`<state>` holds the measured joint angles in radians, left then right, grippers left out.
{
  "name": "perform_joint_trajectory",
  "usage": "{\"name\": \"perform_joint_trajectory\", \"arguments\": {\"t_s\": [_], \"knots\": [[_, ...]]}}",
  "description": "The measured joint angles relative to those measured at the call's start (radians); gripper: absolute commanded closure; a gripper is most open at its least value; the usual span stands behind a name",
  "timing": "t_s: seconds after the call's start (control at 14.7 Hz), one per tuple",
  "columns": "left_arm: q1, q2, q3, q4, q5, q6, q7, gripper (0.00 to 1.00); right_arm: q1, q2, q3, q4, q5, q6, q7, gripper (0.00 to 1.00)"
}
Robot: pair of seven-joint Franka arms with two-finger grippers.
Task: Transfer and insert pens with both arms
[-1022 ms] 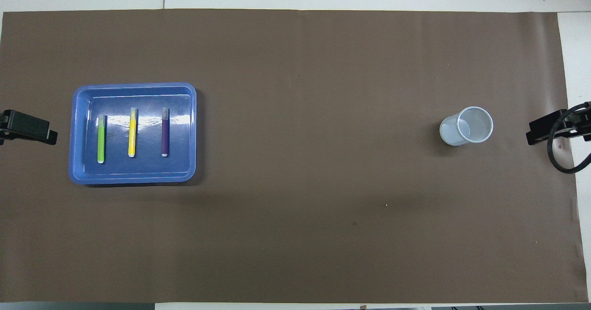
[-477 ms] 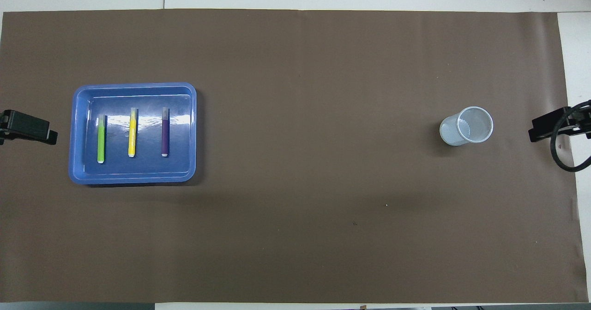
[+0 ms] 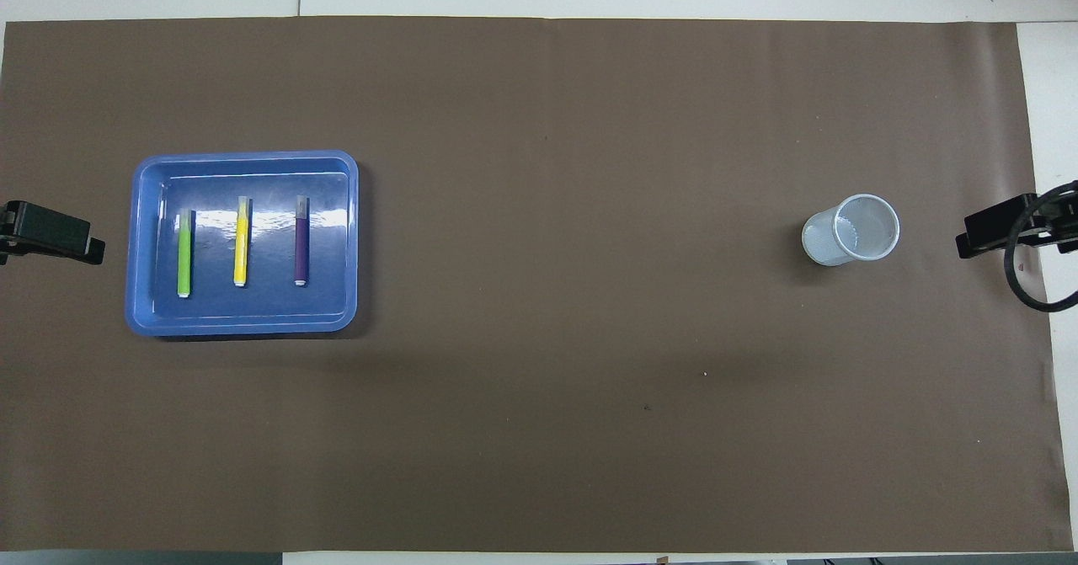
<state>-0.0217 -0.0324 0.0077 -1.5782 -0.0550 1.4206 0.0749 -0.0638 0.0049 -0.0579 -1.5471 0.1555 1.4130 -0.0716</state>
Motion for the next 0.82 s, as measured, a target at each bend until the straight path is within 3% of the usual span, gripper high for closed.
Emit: {"name": "perform_joint_trajectory", "arguments": {"t_s": [0.27,0.82], "knots": [[-0.020,-0.012,-0.007,-0.038,0.000,0.056,0.000,0.00,-0.029,0.002,0.000,-0.008,0.155,0.000,-0.001,0.00],[-0.101,-0.024,-0.012,-0.389,0.000,0.510,-0.049,0.00,0.039,0.002,0.018,-0.017,0.194,0.003,-0.001,0.00]]}}
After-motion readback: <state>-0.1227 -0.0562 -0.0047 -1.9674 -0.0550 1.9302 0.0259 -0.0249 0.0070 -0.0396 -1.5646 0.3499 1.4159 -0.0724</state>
